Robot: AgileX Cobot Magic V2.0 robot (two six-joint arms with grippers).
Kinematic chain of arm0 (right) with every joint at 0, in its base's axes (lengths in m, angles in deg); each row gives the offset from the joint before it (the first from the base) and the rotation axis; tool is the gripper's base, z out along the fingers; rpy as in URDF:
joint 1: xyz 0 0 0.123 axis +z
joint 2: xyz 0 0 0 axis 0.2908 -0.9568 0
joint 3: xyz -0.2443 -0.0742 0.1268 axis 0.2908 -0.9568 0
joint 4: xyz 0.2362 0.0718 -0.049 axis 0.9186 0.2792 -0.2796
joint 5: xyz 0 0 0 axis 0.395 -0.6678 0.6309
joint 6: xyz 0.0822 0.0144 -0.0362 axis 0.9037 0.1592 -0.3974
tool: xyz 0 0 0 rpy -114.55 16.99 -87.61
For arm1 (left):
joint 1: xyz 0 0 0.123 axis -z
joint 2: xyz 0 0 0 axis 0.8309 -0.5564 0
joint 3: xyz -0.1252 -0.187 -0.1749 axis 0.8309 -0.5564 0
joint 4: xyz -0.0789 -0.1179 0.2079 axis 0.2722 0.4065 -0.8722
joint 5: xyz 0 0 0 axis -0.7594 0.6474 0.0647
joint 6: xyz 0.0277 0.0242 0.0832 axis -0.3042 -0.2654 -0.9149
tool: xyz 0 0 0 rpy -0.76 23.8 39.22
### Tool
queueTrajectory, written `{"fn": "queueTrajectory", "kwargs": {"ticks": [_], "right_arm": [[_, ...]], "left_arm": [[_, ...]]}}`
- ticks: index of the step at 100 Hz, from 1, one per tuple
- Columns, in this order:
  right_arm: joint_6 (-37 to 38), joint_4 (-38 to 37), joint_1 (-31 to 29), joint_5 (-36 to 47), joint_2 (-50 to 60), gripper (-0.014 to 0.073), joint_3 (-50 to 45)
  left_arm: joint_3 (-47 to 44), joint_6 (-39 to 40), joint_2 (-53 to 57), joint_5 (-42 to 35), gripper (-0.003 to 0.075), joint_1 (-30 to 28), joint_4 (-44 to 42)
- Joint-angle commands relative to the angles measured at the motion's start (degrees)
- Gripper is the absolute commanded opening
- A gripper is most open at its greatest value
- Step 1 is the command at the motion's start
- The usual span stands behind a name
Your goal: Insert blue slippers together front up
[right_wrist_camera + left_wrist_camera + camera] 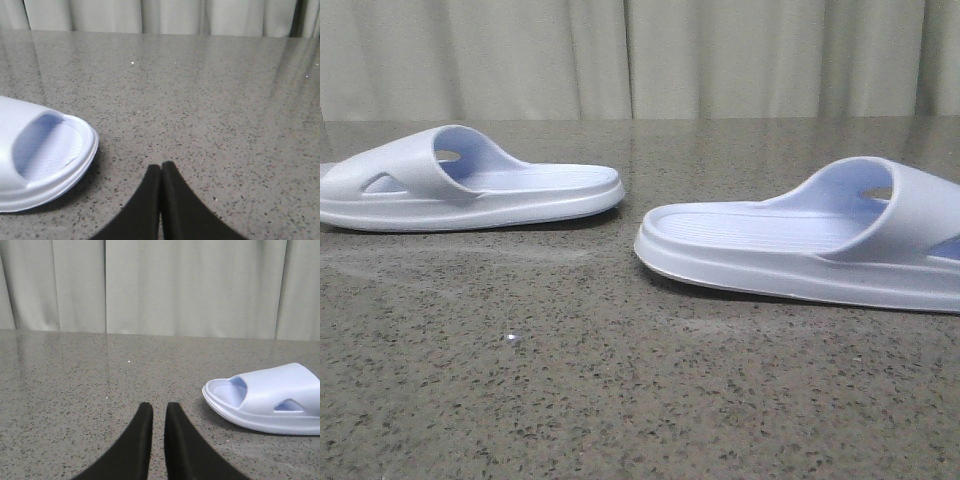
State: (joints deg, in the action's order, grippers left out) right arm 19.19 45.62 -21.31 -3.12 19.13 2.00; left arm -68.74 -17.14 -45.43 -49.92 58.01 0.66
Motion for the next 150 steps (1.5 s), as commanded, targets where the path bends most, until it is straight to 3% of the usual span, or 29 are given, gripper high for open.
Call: {"fn": "queueTrajectory", "kwargs": {"ticks": [1, 60, 96, 112, 124, 138, 150], "right_arm": [[-0.3, -0.3, -0.4, 4.7, 1.2, -0.0078, -1.2], [-0.3, -0.3, -0.4, 4.8, 1.2, -0.0078, -1.2], [-0.3, -0.2, -0.4, 10.4, 1.2, -0.0078, -1.2], [-0.3, 4.8, -0.4, 11.7, 1.2, -0.0078, -1.2], [-0.3, 15.2, -0.4, 11.6, 1.2, -0.0078, -1.2], [-0.3, 18.8, -0.4, 11.8, 1.2, -0.0078, -1.2], [-0.3, 29.0, -0.4, 13.5, 1.2, -0.0078, -1.1]], "left_arm": [[-0.6, 0.0, 1.7, -3.9, 0.0015, 0.5, 0.1], [-0.6, 0.0, 1.7, -3.9, 0.0015, 0.5, 0.1], [-0.6, 0.0, 1.7, -4.1, 0.0015, 0.5, 0.1], [-0.6, 0.0, 1.7, -5.0, 0.0015, 0.5, 3.3], [-0.6, 0.0, 1.7, -5.3, 0.0015, 0.5, 7.9], [-0.4, 0.0, 1.7, -5.3, 0.0015, 0.5, 17.0], [-0.1, 0.0, 1.7, -6.4, 0.0015, 0.5, 26.0]]}}
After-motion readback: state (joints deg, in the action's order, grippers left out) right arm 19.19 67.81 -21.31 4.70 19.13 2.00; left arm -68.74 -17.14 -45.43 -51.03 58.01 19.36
